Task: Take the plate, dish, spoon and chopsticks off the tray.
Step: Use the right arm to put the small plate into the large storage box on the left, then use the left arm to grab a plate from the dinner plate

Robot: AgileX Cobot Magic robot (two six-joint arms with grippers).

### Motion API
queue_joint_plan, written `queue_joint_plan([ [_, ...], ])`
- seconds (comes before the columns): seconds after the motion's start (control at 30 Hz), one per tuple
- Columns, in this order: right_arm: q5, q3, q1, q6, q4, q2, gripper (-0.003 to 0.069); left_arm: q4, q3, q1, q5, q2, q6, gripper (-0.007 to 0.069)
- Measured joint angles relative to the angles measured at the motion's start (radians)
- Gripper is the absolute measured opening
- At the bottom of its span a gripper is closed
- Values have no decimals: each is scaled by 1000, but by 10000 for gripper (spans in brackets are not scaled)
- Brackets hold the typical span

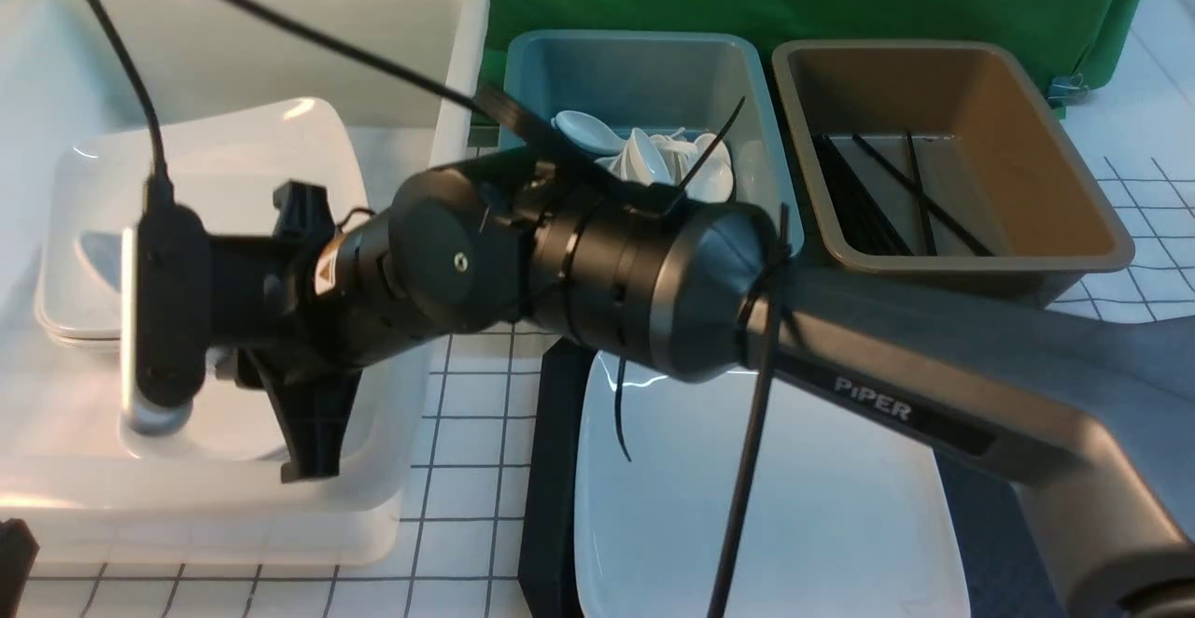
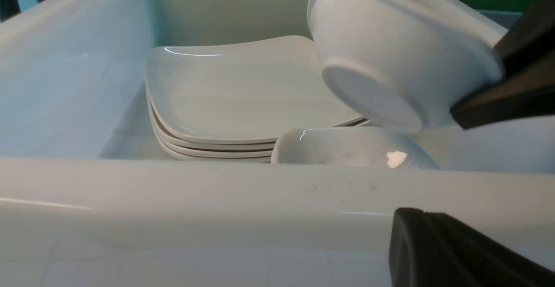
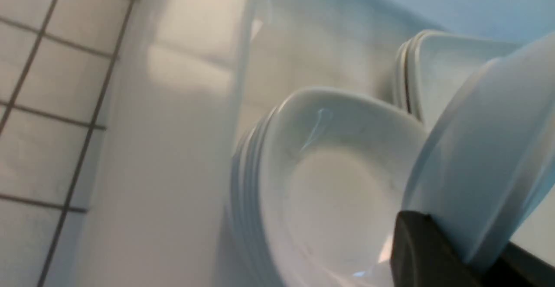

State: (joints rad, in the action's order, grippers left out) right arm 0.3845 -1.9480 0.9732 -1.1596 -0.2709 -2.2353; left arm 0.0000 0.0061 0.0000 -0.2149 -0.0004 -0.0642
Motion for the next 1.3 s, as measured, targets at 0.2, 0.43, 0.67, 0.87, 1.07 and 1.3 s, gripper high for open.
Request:
queue_joint_plan([
  [0.2,8,-3,0,-4,9,-1,85,0,0,0,0,0,0,20],
  [0.43,7,-3,0,-4,10,-1,180,0,0,0,0,0,0,20],
  [0.67,5,-3,1,-5,14,0,302,0,0,0,0,0,0,20],
  [0.87,11,-2,1,-4,21,46,309,0,0,0,0,0,0,20],
  [1.07,83,-2,1,77,21,187,310,0,0,0,0,0,0,20],
  [1.3,339,-2,1,309,65,363,254,0,0,0,0,0,0,20],
])
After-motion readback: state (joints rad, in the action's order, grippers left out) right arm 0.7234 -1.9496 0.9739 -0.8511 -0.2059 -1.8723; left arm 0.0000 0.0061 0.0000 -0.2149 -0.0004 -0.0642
